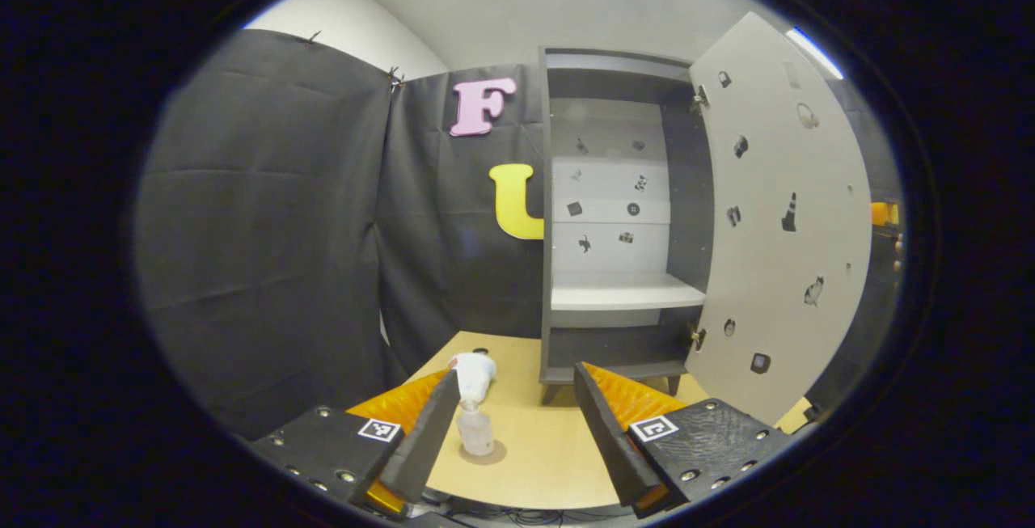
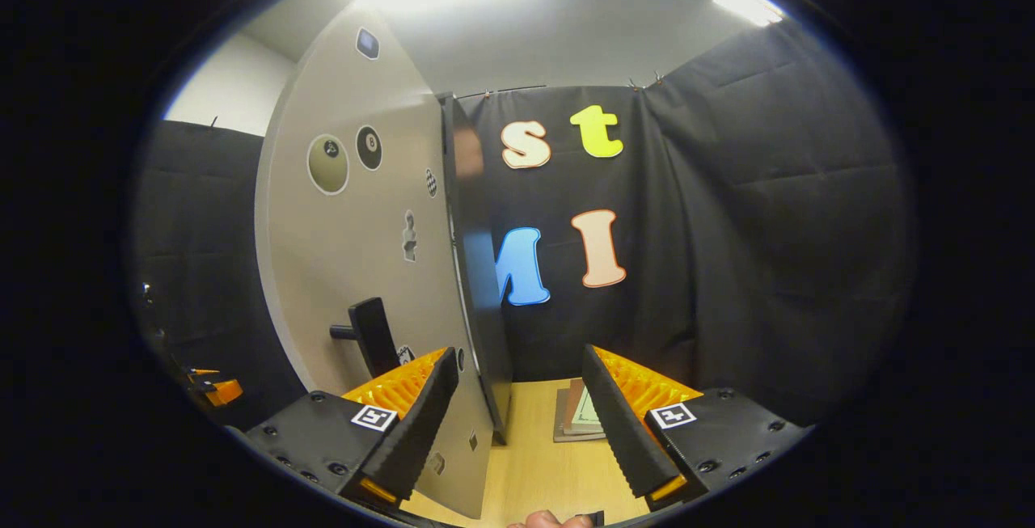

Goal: Open the cabinet door with the right hand, grasp the bottle in the cabinet with the left hand and place it on the coaster, then close the cabinet door with the right hand.

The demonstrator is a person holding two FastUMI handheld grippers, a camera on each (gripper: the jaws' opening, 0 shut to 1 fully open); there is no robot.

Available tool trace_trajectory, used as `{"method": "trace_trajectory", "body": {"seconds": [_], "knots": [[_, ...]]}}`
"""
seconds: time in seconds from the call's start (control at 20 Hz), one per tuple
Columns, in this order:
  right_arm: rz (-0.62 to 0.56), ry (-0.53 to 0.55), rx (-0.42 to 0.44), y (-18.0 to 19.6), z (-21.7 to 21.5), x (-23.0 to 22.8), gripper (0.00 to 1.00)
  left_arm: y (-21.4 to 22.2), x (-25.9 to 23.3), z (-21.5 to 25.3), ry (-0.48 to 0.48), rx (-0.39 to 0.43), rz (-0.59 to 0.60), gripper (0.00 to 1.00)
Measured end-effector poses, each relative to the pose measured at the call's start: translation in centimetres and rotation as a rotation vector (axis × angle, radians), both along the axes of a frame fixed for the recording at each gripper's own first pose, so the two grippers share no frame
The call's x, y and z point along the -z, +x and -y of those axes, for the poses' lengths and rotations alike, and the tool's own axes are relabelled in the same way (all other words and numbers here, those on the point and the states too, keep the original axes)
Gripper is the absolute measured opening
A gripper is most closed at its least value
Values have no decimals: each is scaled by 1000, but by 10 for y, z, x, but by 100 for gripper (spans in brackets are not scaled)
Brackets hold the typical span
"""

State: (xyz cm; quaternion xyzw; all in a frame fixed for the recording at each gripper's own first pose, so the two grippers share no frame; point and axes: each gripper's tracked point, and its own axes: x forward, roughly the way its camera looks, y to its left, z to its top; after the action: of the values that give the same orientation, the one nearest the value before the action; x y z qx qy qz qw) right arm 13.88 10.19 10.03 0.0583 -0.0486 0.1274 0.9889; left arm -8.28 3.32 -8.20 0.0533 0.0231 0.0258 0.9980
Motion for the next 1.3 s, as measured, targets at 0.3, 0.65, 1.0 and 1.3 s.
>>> {"method": "trace_trajectory", "body": {"seconds": [0.3, 0.65, 1.0, 1.3], "knots": [[8, -37, 14, 3, -11, 3, 98, 11, 8, -20, 56, -62, 14, 86], [-4, -30, 42, -9, -49, 4, 96, 63, 13, -38, 67, 27, 9, 87], [-34, -79, 29, -20, -127, 2, 96, 99, 4, -63, 78, 125, 5, 86], [-58, -97, -8, -11, -183, 6, 96, 116, 0, -89, 113, 163, 37, 86]]}}
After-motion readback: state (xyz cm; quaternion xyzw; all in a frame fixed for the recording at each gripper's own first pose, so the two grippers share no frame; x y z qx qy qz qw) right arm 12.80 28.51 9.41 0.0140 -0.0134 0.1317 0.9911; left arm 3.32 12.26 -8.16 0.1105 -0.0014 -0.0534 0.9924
